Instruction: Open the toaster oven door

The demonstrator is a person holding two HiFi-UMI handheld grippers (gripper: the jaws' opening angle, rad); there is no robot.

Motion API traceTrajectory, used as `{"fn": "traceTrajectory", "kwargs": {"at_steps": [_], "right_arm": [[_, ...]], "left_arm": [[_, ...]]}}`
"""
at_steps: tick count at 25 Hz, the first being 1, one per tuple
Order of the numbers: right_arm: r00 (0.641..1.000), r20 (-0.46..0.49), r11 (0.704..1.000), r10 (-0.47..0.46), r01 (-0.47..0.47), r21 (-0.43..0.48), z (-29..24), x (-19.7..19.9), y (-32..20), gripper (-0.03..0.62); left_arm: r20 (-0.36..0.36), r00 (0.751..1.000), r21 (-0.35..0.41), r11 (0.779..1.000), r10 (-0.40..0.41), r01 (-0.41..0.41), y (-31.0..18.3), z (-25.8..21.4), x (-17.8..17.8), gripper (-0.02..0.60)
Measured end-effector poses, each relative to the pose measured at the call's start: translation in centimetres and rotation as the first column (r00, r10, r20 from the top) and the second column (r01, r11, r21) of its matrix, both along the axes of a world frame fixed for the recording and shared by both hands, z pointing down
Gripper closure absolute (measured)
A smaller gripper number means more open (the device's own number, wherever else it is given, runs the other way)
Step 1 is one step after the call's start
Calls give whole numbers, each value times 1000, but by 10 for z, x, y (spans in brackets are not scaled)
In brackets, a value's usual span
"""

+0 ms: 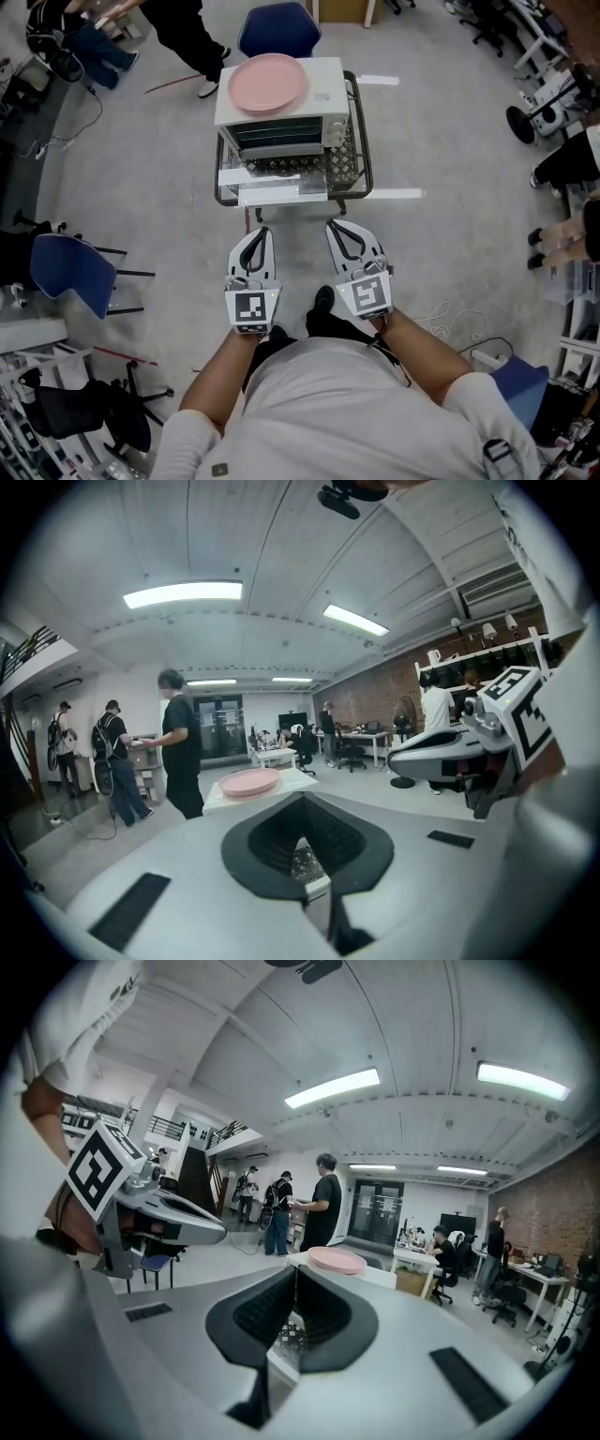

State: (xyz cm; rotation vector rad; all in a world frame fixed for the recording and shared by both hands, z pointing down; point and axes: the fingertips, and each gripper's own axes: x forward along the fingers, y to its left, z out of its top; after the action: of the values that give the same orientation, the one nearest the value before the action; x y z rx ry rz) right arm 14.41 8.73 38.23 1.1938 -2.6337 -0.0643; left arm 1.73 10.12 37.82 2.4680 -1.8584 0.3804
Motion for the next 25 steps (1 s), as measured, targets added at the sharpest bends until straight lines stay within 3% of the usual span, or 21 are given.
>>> {"fn": "traceTrajectory", "kwargs": {"at_steps": [7,10,20,25], "right_arm": [[1000,-15,1000,-5,5,27,-13,-14,48,571],[999,-49,996,-23,27,79,-25,-27,66,571],[999,48,1000,-15,15,-1,-42,-66,146,572],[1000,18,1000,-21,21,-7,-42,-90,190,572]], "left_arm": [[-6,1000,8,1000,10,-9,42,-9,-27,565],[-11,1000,12,1000,23,-23,64,-13,-42,565],[-41,994,49,994,104,-102,137,-44,-81,565],[-83,985,-3,988,152,-153,181,-41,-102,565]]}}
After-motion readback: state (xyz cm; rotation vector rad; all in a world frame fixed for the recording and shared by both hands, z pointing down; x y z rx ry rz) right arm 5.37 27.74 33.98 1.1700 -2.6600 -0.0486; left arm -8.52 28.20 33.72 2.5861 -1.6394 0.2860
